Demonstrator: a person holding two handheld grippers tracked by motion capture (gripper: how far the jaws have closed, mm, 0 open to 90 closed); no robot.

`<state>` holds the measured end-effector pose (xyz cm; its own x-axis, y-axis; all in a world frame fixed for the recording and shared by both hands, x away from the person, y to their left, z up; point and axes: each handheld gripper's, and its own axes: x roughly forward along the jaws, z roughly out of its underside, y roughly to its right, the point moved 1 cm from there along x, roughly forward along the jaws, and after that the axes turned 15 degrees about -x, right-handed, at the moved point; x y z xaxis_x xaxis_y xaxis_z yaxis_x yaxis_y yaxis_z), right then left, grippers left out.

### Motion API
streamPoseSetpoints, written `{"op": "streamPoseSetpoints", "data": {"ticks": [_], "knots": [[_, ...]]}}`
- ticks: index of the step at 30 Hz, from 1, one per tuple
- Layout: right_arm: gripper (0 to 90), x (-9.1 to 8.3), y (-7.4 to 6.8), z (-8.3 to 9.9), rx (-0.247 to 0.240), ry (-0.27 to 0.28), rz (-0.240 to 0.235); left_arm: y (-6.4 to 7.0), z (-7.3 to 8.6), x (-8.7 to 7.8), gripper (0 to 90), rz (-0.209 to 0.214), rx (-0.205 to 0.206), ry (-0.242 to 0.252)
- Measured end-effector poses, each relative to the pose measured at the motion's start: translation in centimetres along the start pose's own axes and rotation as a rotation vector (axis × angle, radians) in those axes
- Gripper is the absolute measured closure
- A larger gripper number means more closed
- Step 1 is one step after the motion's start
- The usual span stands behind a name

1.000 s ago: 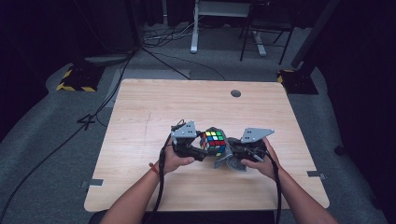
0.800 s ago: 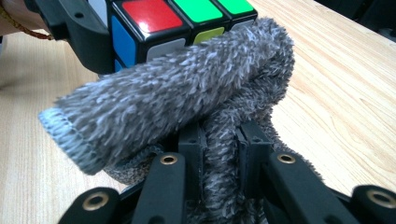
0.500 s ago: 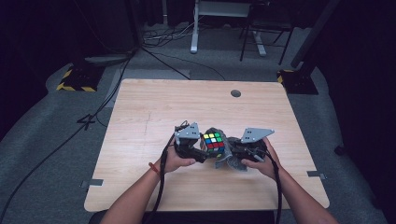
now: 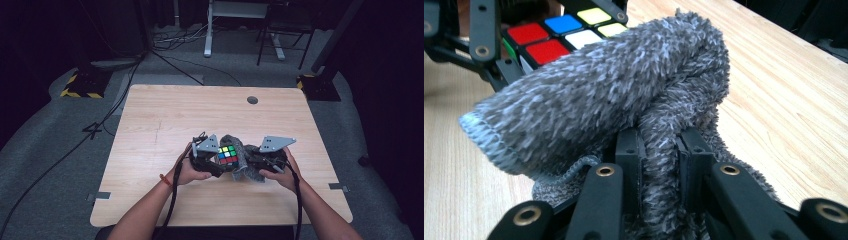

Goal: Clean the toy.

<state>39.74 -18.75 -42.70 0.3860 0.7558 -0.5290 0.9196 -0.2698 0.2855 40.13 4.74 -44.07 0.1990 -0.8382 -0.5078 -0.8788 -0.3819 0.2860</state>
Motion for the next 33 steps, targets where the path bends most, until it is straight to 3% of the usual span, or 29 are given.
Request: {"op": "streamPoseSetpoints", "data": {"ticks": [6, 10, 14, 18, 24, 27, 30, 33], "knots": [[76.1, 0.0, -0.2, -0.3, -0.011, 0.009, 0.009, 0.0, 0.1, 0.3, 33.0, 0.005, -0.012, -0.024], [76.2, 0.0, -0.4, -0.7, -0.02, 0.019, 0.015, 0.1, 0.1, 0.6, 32.8, -0.025, 0.009, -0.057], [76.3, -0.1, -0.3, -0.9, -0.016, 0.036, 0.013, 0.2, 0.1, 0.6, 33.2, -0.039, 0.028, -0.06], [76.5, -0.3, -0.1, -0.8, -0.027, 0.03, 0.013, 0.5, -0.1, 0.1, 33.5, -0.044, 0.041, -0.018], [76.4, 1.0, 0.1, 1.1, -0.03, -0.086, -0.007, 0.9, -0.5, -0.9, 33.6, -0.004, 0.052, 0.069], [76.4, 1.8, 0.0, 1.5, -0.006, -0.091, -0.054, 1.0, -0.6, -1.4, 33.6, 0.013, 0.049, 0.112], [76.4, 2.5, -0.7, 1.3, -0.032, -0.111, -0.086, 1.0, -0.8, -1.8, 33.6, 0.046, 0.034, 0.157], [76.3, 2.9, -1.3, 0.9, -0.049, -0.092, -0.1, 1.1, -0.8, -2.0, 33.6, 0.043, 0.037, 0.172]]}}
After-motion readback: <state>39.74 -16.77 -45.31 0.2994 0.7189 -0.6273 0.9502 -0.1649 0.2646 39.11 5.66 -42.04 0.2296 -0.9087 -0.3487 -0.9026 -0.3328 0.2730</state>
